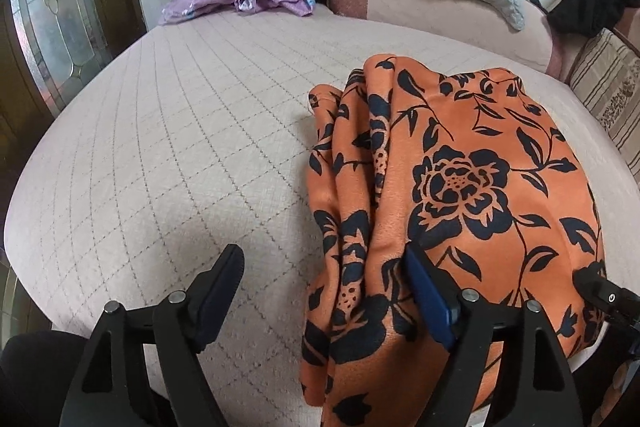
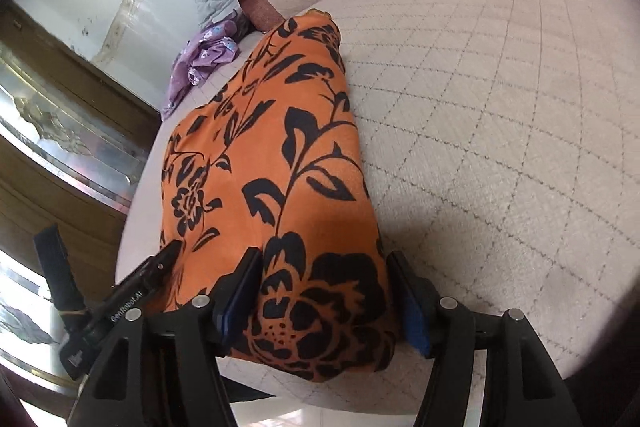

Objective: Fold small clothes
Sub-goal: 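Release the blouse and lift both grippers away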

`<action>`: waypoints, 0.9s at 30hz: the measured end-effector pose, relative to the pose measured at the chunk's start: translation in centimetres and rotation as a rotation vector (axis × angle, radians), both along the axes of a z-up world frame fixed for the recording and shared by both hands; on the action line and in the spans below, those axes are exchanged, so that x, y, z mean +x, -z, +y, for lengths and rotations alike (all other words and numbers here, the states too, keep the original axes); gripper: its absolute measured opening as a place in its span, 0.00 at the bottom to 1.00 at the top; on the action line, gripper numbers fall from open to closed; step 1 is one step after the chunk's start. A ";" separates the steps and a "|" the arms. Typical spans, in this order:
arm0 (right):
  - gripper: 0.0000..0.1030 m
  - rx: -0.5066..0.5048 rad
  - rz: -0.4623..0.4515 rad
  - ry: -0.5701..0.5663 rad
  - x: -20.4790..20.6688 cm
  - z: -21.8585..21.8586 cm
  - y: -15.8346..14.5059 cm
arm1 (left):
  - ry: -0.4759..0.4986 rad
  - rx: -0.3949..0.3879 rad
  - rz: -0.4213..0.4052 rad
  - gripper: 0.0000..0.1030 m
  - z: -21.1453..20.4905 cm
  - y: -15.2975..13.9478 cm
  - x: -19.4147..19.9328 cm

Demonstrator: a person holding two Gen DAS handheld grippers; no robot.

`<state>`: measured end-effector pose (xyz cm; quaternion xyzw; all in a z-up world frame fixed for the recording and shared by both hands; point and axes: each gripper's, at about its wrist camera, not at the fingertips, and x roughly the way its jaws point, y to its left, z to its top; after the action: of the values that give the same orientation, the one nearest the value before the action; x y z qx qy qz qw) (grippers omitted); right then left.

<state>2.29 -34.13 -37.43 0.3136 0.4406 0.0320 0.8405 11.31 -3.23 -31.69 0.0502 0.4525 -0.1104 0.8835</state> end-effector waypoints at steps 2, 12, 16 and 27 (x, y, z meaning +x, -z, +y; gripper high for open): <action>0.65 0.028 0.010 0.012 0.3 -0.3 -0.4 | -0.002 0.021 0.002 0.80 -0.2 -0.8 -0.1; 0.65 -0.122 -0.256 0.041 -4.5 -0.8 -10.3 | 0.004 0.101 -0.267 0.79 -0.9 -10.5 -5.1; 0.65 -0.203 -0.368 0.021 -6.3 0.4 -15.1 | -0.007 0.107 -0.302 0.79 -0.9 -13.8 -6.3; 0.66 -0.367 -0.468 0.029 -9.5 3.7 -22.3 | -0.038 0.090 -0.510 0.97 -0.2 -22.3 -11.4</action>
<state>-7.17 -30.48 -15.10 0.1471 0.2288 0.0112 0.9622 -0.06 -3.43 -9.39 0.1071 0.2206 -0.0572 0.9678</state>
